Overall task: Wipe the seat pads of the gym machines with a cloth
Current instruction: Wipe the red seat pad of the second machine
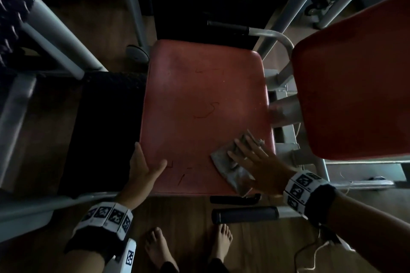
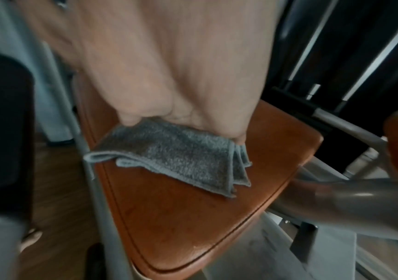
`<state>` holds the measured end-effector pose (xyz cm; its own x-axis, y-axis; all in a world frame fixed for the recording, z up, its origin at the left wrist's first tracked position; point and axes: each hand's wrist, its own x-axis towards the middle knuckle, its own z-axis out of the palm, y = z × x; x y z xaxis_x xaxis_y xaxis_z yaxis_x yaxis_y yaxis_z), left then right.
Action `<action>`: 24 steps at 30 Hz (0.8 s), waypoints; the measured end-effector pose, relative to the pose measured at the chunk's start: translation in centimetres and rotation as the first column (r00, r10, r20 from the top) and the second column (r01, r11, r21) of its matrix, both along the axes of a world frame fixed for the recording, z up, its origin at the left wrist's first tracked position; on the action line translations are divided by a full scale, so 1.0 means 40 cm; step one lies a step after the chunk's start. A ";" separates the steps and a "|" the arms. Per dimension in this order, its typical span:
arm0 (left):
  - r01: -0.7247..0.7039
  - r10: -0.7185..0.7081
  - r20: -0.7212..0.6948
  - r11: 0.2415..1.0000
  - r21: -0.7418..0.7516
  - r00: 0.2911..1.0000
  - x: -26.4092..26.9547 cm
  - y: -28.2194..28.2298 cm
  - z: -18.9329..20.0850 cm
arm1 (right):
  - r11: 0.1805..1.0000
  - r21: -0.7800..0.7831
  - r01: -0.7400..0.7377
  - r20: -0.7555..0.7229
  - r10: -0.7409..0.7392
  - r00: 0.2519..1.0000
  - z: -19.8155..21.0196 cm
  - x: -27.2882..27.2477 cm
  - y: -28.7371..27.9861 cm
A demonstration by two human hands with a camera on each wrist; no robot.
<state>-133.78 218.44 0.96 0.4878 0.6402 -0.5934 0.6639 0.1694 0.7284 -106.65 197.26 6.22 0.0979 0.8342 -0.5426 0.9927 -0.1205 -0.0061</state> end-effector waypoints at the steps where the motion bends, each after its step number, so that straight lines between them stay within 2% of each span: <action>1: 0.000 0.000 -0.016 1.000 0.029 1.000 0.004 -0.007 -0.002 | 0.999 0.017 -0.028 0.006 0.028 1.000 -0.007 0.002 0.001; 4: 0.002 0.004 -0.081 0.997 0.071 0.997 0.005 -0.015 -0.012 | 0.999 0.028 -0.046 0.015 0.046 0.999 -0.029 0.009 0.011; 9: -0.028 0.042 -0.111 0.992 0.122 0.993 0.014 -0.015 -0.030 | 0.996 0.078 0.043 -0.040 -0.040 0.998 -0.057 0.005 0.063; 11: -0.046 0.059 -0.110 0.992 0.118 0.992 0.015 -0.010 -0.039 | 0.996 0.091 -0.024 -0.032 0.027 0.999 -0.057 -0.002 0.095; 14: -0.055 0.068 -0.105 0.991 0.123 0.992 0.015 -0.010 -0.040 | 0.960 0.133 -0.247 0.015 0.247 0.969 -0.066 -0.009 0.133; 16: -0.066 0.082 -0.116 0.989 0.135 0.990 0.018 -0.012 -0.040 | 0.939 0.139 -0.314 0.022 0.314 0.949 -0.070 -0.008 0.140; 19: -0.064 0.081 -0.123 0.988 0.141 0.989 0.027 -0.017 -0.034 | 0.941 0.132 -0.313 0.015 0.313 0.950 -0.064 -0.002 0.113; 24: -0.063 0.078 -0.115 0.989 0.130 0.990 0.021 -0.014 -0.025 | 0.968 0.083 -0.236 -0.022 0.239 0.971 -0.060 0.025 -0.024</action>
